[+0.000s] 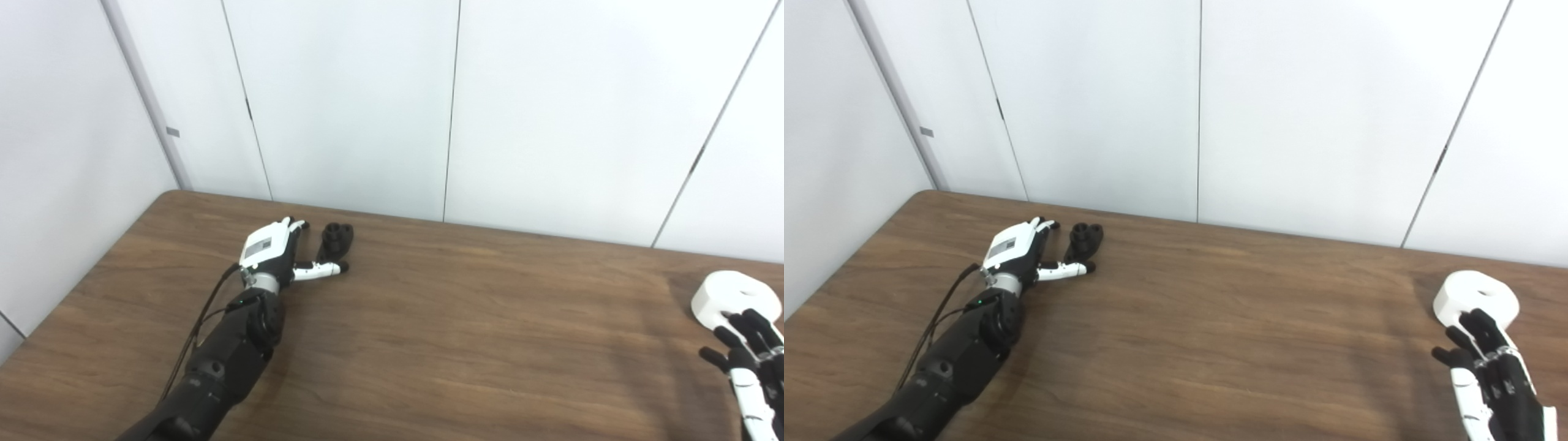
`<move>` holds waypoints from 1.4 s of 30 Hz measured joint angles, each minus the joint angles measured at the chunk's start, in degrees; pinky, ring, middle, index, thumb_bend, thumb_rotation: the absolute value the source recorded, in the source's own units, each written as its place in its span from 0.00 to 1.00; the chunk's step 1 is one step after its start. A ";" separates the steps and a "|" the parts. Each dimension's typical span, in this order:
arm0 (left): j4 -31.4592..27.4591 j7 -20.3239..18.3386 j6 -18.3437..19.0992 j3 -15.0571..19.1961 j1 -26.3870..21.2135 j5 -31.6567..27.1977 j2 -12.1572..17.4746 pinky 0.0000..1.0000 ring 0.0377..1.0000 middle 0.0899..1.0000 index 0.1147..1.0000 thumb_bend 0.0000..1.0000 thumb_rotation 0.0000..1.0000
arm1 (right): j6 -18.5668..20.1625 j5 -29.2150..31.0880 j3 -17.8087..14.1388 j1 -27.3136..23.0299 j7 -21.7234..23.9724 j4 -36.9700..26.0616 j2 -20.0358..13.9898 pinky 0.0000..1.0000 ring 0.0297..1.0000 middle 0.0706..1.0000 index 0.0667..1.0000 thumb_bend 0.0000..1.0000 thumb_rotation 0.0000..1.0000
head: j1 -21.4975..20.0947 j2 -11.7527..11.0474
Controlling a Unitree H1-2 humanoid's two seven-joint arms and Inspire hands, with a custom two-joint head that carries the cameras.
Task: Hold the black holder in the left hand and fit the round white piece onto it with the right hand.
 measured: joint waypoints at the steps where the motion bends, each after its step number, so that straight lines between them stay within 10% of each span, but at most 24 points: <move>1: 0.06 0.01 0.04 -0.14 -0.11 0.00 -0.01 1.00 1.00 0.99 0.87 1.00 0.62 | 0.00 -0.04 0.01 0.00 0.00 0.00 0.01 0.70 0.80 0.83 0.79 0.36 0.47 | 0.00 0.18; 17: 1.97 4.51 -0.79 -1.66 -1.10 0.12 -1.01 1.00 1.00 0.92 0.74 1.00 0.49 | 0.04 -0.70 0.62 0.06 -0.19 -0.30 0.36 0.71 0.81 0.83 0.80 0.36 0.48 | -2.37 0.97; 30: 4.51 10.89 -9.36 -1.78 -1.10 -0.13 -1.89 1.00 0.91 0.76 0.50 1.00 0.33 | -0.04 -1.40 1.18 0.19 -0.20 -0.61 0.61 0.71 0.79 0.83 0.80 0.37 0.47 | -3.60 1.23; 42: 4.84 12.63 -12.53 -1.98 -1.10 -0.12 -2.02 1.00 0.88 0.72 0.47 1.00 0.25 | -0.07 -1.70 1.34 0.24 -0.19 -0.61 0.63 0.71 0.80 0.84 0.81 0.35 0.49 | -3.69 1.58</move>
